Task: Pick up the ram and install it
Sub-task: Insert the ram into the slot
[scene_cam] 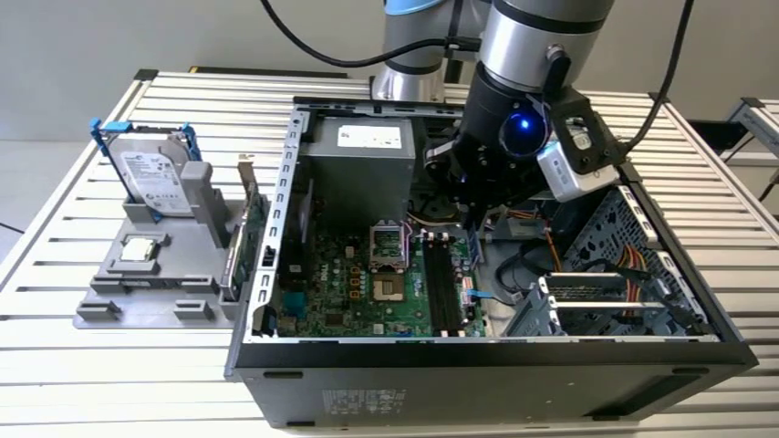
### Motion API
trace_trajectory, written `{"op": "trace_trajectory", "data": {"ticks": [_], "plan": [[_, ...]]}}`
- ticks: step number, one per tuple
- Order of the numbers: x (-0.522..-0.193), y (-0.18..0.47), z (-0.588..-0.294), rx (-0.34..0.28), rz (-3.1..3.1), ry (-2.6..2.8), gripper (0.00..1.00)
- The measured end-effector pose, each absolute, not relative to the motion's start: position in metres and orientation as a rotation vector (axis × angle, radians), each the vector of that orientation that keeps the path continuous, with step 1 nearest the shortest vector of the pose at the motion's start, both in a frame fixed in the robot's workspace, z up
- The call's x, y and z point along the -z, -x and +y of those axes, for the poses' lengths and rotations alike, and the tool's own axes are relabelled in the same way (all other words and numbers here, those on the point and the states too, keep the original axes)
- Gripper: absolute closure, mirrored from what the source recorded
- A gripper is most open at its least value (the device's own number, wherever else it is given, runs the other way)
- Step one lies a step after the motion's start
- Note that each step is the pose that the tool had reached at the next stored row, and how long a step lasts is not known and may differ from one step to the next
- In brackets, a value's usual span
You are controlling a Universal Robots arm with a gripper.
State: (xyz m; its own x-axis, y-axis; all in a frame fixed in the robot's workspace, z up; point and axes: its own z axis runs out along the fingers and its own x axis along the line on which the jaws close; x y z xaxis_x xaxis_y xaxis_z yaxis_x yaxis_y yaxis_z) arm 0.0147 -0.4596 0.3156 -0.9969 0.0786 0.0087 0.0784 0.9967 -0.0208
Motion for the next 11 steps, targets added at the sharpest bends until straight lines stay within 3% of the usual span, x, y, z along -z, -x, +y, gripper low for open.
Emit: {"op": "trace_trajectory", "data": {"ticks": [11], "plan": [[-0.3132, -0.0159, -0.4595, -0.032, -3.130, 0.123, 1.00]]}}
